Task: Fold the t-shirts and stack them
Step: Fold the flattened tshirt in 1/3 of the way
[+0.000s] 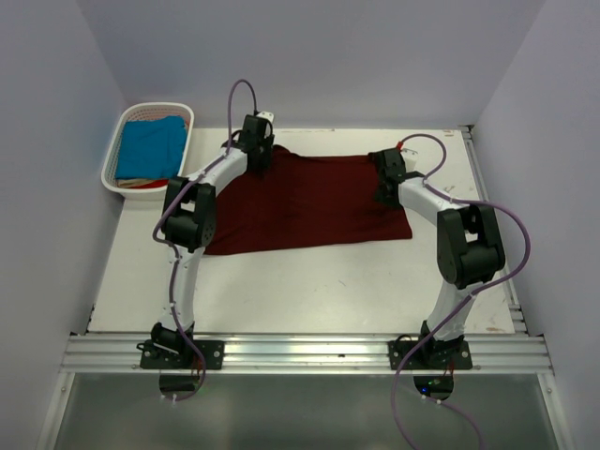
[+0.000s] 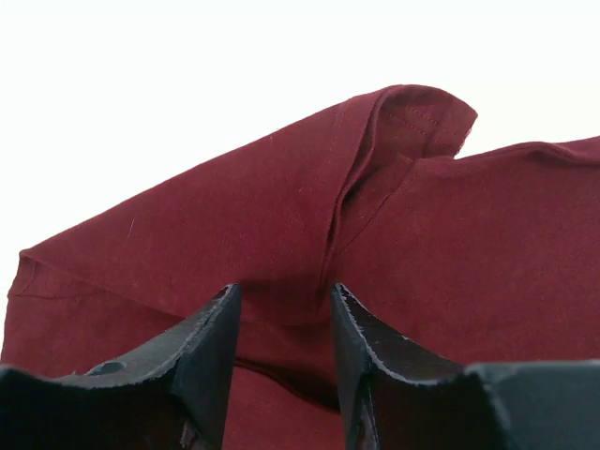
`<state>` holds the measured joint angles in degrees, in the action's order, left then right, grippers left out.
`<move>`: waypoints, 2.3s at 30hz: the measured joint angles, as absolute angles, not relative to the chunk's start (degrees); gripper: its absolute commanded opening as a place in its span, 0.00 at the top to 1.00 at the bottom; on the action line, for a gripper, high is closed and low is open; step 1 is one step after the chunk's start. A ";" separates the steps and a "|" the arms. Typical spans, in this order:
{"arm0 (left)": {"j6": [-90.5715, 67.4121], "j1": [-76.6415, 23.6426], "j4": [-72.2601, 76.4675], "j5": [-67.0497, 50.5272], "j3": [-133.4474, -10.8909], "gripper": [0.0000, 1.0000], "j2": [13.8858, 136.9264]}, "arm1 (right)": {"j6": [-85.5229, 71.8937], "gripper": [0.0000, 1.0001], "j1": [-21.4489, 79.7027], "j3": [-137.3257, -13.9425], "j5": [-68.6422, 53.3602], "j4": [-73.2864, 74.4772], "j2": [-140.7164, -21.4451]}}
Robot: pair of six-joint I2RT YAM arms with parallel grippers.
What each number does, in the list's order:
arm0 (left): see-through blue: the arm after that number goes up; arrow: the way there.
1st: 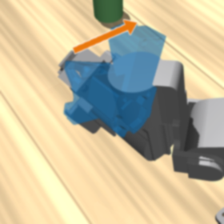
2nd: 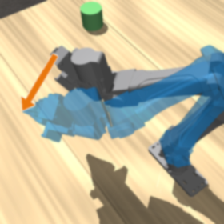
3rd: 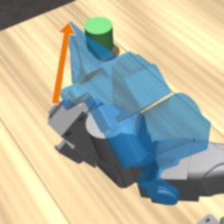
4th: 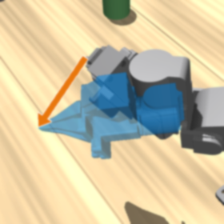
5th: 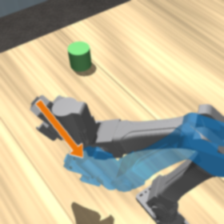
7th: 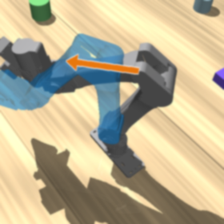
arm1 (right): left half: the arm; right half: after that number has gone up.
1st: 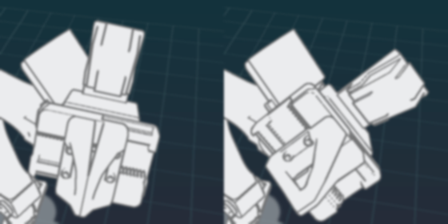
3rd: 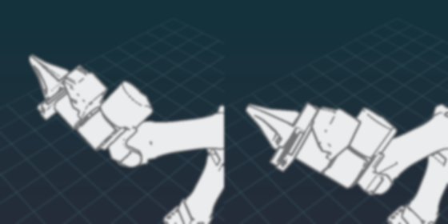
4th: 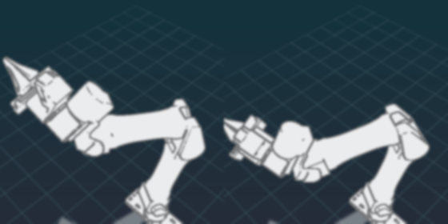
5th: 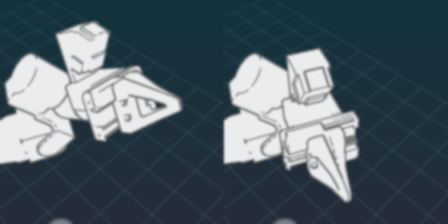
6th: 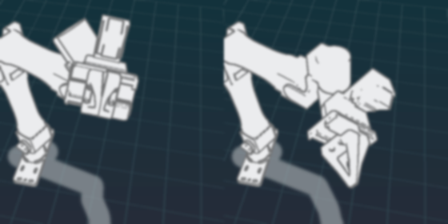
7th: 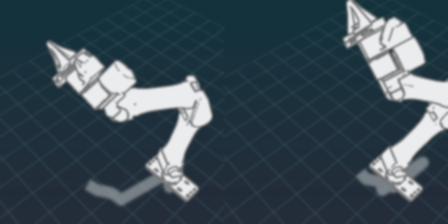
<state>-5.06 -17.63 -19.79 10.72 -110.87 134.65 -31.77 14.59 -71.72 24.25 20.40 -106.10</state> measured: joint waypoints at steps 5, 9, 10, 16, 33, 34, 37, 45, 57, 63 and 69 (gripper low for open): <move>-4.93 -17.63 -19.79 10.74 -110.87 0.64 134.78 | -31.77 0.66 14.59 -71.70 24.23 20.23 -106.10; -5.04 -17.63 -19.77 10.87 -110.87 0.83 134.78 | -31.77 0.69 14.59 -71.59 24.23 20.10 -106.10; -5.02 -17.63 -19.77 10.96 -110.85 0.89 134.78 | -31.77 0.70 14.59 -71.50 24.23 20.05 -106.10; -4.95 -17.63 -19.75 11.51 -110.78 1.00 134.78 | -31.77 0.72 14.59 -70.70 24.23 19.79 -106.10; -4.89 -17.63 -20.05 15.77 -110.72 1.00 132.35 | -31.66 0.76 14.59 -70.67 24.23 19.66 -106.10; -4.91 -17.63 -20.21 16.03 -110.72 1.00 131.57 | -31.64 0.76 14.59 -70.70 24.23 19.66 -106.10; -4.91 -17.63 -20.43 16.75 -110.72 1.00 129.34 | -31.46 0.75 14.59 -70.87 24.25 19.70 -106.10; -5.17 -17.63 -21.45 18.02 -107.46 1.00 123.98 | -30.63 0.48 14.39 -80.44 24.58 22.20 -107.35; -6.52 -17.63 -24.71 18.76 -96.36 1.00 115.63 | -30.59 0.42 10.33 -98.91 21.26 26.52 -118.78; -7.03 -17.63 -25.06 18.90 -93.71 1.00 112.97 | -30.83 0.48 8.10 -105.41 15.25 28.97 -125.43; -7.79 -17.63 -25.28 18.87 -92.60 1.00 112.77 | -30.94 0.50 6.94 -108.44 9.21 29.12 -129.10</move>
